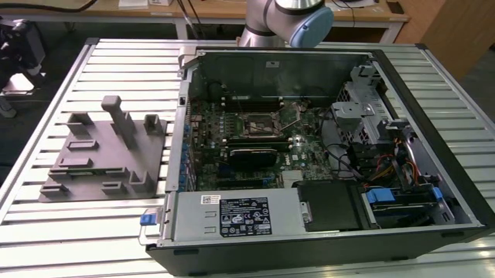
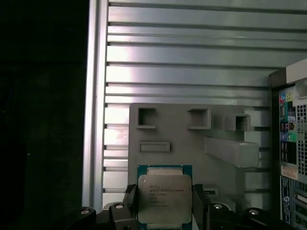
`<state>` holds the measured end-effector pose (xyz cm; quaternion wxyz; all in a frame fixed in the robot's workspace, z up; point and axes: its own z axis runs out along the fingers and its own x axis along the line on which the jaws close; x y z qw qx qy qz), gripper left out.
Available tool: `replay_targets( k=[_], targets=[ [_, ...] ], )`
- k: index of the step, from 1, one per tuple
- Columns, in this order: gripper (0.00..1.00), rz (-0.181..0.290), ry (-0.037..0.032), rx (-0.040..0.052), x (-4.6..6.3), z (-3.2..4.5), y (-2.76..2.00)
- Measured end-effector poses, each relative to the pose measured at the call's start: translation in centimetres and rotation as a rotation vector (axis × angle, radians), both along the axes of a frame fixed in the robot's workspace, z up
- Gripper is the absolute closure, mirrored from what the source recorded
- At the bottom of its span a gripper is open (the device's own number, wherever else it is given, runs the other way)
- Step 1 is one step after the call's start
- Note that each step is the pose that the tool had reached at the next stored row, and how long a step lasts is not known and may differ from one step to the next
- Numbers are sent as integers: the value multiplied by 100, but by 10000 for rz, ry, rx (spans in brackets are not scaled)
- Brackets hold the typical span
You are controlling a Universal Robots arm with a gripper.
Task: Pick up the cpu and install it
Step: 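Pick up the cpu and move it towards the insertion slot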
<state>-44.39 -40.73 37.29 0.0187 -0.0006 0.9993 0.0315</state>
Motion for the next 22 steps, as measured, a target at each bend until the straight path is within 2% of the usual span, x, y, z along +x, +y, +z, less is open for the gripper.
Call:
replay_targets(
  k=[4, 6, 12, 22],
  targets=[
    [46, -1, -17, 0, 0, 119, 3],
    [46, -1, -20, 0, 0, 152, 3],
    [46, -1, -17, -2, 11, 158, 4],
    [46, 0, -19, -1, 222, 156, 3]
  ],
)
